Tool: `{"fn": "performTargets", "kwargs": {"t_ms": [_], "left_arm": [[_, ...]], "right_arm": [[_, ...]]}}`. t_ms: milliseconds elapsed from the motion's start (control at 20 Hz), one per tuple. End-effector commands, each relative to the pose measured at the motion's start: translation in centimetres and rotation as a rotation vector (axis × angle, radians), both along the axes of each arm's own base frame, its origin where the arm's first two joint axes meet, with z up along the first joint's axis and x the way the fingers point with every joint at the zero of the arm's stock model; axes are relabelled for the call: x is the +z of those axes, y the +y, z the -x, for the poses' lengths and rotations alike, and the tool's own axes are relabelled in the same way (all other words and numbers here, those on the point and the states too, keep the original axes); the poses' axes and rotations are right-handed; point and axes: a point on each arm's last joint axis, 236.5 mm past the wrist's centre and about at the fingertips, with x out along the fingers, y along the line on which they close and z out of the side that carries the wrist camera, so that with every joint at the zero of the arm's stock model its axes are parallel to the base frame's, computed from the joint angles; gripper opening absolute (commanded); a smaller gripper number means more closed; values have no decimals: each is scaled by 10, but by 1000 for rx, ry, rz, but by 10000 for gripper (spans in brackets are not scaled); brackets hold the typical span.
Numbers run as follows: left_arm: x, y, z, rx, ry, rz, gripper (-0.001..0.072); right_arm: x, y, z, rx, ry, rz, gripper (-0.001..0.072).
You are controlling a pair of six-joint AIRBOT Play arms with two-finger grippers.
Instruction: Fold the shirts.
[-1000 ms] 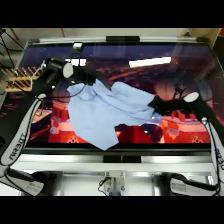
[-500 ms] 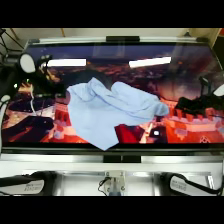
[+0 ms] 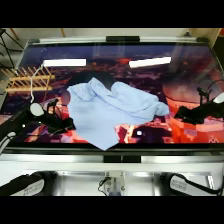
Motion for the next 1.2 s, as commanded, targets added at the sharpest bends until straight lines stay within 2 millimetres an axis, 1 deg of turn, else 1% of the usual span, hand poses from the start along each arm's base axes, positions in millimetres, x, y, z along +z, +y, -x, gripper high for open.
{"fn": "performTargets", "kwargs": {"t_ms": [0, 100, 150, 200, 250, 300, 350, 400, 500, 600, 800, 850, 900, 950, 1000, 1050, 1100, 1150], "left_arm": [[-16, -14, -15, 119, -56, 75, 533], [-20, -21, -29, 132, -109, 75, 532], [-23, -25, -32, 135, -121, 73, 529], [-29, -29, -30, 131, -108, 69, 525], [-36, -33, -26, 125, -85, 65, 465], [-41, -34, -23, 118, -67, 61, 328], [-43, -34, -22, 118, -60, 59, 226], [-43, -33, -23, 120, -62, 58, 146], [-39, -31, -27, 127, -71, 62, 42], [-32, -31, -31, 124, -93, 65, 42], [-16, -32, -37, 122, -139, 79, 42], [-11, -33, -38, 122, -152, 82, 41], [-7, -33, -39, 121, -165, 86, 42], [-2, -33, -40, 120, -178, 89, 42], [2, -33, -42, 120, -192, 93, 42], [8, -32, -46, 122, -209, 95, 42], [14, -31, -50, 120, -225, 94, 42], [24, -27, -57, 116, -248, 89, 42]], "right_arm": [[-1, 1, -9, -38, -31, -13, 639], [-8, 4, -14, -50, -31, -33, 639], [-13, 5, -15, -56, -24, -47, 639], [-17, 10, -18, -66, -19, -73, 639], [-21, 14, -21, -76, -20, -101, 639], [-25, 17, -26, -83, -26, -120, 639], [-28, 18, -30, -88, -35, -130, 639], [-31, 18, -33, -96, -39, -132, 639], [-39, 20, -39, -102, -46, -138, 639], [-48, 27, -49, -80, -64, -120, 639], [-57, 44, -81, -67, -158, -59, 636], [-60, 48, -86, -69, -170, -50, 633], [-63, 52, -89, -66, -175, -46, 545], [-66, 56, -90, -62, -172, -45, 332], [-67, 58, -91, -70, -172, -46, 192], [-65, 59, -92, -71, -175, -48, 110], [-61, 61, -92, -57, -172, -51, 74], [-52, 60, -92, -25, -180, -39, 74]]}}
